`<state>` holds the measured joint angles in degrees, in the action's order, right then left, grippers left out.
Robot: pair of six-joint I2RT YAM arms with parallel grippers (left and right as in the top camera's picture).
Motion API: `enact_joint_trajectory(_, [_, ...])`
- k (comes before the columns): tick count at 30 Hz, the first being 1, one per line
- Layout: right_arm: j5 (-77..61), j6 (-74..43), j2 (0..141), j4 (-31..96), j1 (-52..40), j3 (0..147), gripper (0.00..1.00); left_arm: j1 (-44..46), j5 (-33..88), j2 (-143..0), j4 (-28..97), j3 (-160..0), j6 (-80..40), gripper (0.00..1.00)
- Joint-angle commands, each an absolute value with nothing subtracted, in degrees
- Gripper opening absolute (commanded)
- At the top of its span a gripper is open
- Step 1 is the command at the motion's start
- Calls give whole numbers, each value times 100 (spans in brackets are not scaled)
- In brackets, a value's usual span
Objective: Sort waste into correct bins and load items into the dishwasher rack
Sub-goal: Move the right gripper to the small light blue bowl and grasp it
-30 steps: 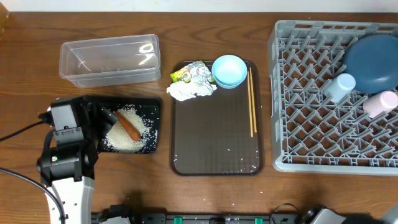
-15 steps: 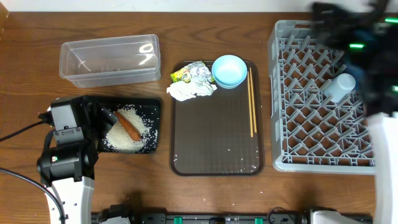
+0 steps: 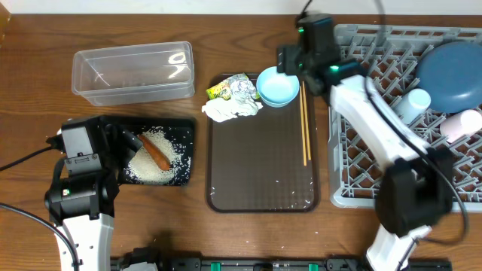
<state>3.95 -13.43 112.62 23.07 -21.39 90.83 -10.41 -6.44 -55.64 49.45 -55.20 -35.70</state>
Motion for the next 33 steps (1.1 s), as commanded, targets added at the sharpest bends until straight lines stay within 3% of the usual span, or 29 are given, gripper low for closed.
enact_joint_trajectory(1, [-67, -910, 11705, 2294, -2346, 9413, 88, -1059, -757, -5575, 4947, -5524, -3496, 99])
enact_joint_trajectory(12, [-23, -307, 12298, 2434, -2738, 9406, 90, -1059, -757, -5575, 4947, -5524, -3496, 99])
enact_joint_trajectory(21, [-23, -303, 12304, 3109, -2733, 9400, 65, -1059, -757, -5575, 4947, -5524, -3496, 99])
enact_joint_trajectory(30, [139, -97, 12307, 3693, -2757, 9393, 58, -1059, -757, -5575, 4947, -5524, -3496, 99])
enact_joint_trajectory(33, [213, -54, 12307, 3763, -2755, 9393, 52, -1059, -757, -5575, 4947, -5524, -3496, 99])
